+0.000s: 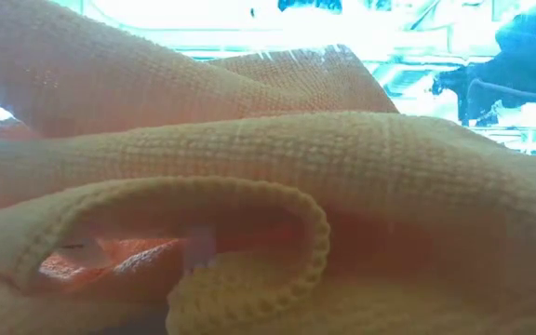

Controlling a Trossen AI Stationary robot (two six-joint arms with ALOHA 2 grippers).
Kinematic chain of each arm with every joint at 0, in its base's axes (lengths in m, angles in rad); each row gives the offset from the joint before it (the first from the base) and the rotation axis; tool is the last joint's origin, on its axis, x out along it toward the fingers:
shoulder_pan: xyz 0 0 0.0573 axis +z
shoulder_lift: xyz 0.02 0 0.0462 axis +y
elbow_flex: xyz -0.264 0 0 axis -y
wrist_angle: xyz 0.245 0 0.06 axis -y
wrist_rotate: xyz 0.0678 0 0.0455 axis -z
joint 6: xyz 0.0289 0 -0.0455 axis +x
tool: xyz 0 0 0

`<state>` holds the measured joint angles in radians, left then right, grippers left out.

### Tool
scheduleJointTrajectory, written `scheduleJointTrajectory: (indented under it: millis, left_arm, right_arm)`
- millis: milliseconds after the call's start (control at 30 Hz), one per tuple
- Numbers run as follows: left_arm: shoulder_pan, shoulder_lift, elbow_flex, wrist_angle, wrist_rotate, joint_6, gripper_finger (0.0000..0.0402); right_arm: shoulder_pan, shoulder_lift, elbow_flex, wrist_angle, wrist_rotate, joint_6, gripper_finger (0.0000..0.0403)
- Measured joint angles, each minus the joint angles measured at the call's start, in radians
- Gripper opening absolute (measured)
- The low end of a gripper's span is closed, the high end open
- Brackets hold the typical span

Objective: Sort microfiber towel by color & place in baskets
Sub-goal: Put the green towel into the top transparent bin

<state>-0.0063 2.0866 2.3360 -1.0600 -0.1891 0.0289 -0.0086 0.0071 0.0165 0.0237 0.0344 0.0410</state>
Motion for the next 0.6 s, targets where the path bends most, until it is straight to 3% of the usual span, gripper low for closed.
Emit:
scheduleJointTrajectory:
  millis: [100,300,467,600]
  left_arm:
    - [-0.002,0.005,-0.030,0.049,0.042,0.022,0.0000]
    - [-0.002,-0.058,-0.301,0.261,0.092,0.025,0.0000]
    - [0.006,-0.190,-0.542,0.387,0.102,0.013,0.0000]
    - [0.015,-0.347,-0.780,0.516,0.113,-0.004,0.0000]
  right_arm:
    - [0.000,0.004,0.053,0.002,0.069,0.036,0.0000]
    - [0.000,0.079,0.246,-0.092,0.145,-0.014,0.0000]
    - [0.000,0.275,0.455,-0.279,0.225,-0.004,0.0000]
    - [0.000,0.486,0.627,-0.414,0.330,0.092,0.0000]
